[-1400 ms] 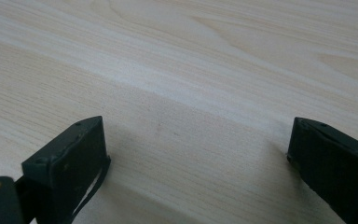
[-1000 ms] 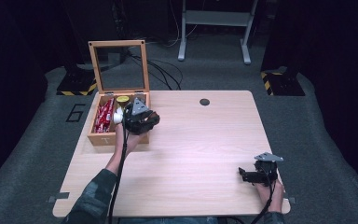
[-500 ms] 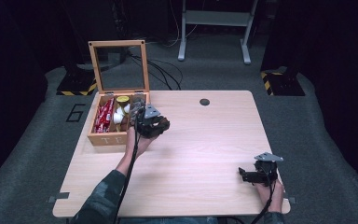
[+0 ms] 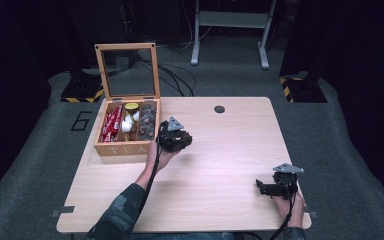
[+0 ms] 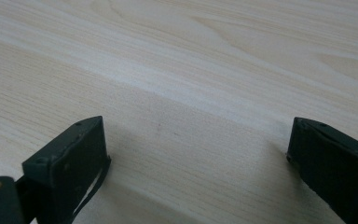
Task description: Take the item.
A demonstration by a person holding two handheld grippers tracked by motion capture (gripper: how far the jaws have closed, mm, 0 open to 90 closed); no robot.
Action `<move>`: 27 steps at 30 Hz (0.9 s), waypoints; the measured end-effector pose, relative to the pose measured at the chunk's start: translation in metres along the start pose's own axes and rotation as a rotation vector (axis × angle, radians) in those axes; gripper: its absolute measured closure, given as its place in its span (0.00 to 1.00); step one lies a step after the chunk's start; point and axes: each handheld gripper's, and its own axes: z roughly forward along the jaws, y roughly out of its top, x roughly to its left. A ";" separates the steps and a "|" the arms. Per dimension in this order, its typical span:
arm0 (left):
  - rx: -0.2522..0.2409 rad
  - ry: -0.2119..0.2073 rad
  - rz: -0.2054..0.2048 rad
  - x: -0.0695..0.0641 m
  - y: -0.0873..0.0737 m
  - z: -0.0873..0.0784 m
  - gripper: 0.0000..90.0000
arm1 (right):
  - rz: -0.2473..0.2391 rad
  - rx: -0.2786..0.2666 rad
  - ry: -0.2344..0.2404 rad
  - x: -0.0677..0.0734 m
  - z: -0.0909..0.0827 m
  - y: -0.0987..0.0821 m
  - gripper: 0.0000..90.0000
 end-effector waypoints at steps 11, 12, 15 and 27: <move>0.041 -0.021 -0.021 -0.006 -0.008 0.032 0.71 | 0.000 -0.001 0.001 0.000 0.000 0.000 0.05; 0.039 -0.017 -0.023 -0.007 -0.008 0.034 0.71 | 0.000 -0.002 0.001 0.000 0.000 0.000 0.05; 0.058 -0.024 -0.021 -0.009 -0.010 0.040 0.70 | 0.000 -0.002 0.002 0.000 0.000 0.000 0.05; 0.087 -0.039 -0.020 -0.015 -0.009 0.054 0.70 | -0.003 -0.003 0.004 0.000 0.000 0.000 0.05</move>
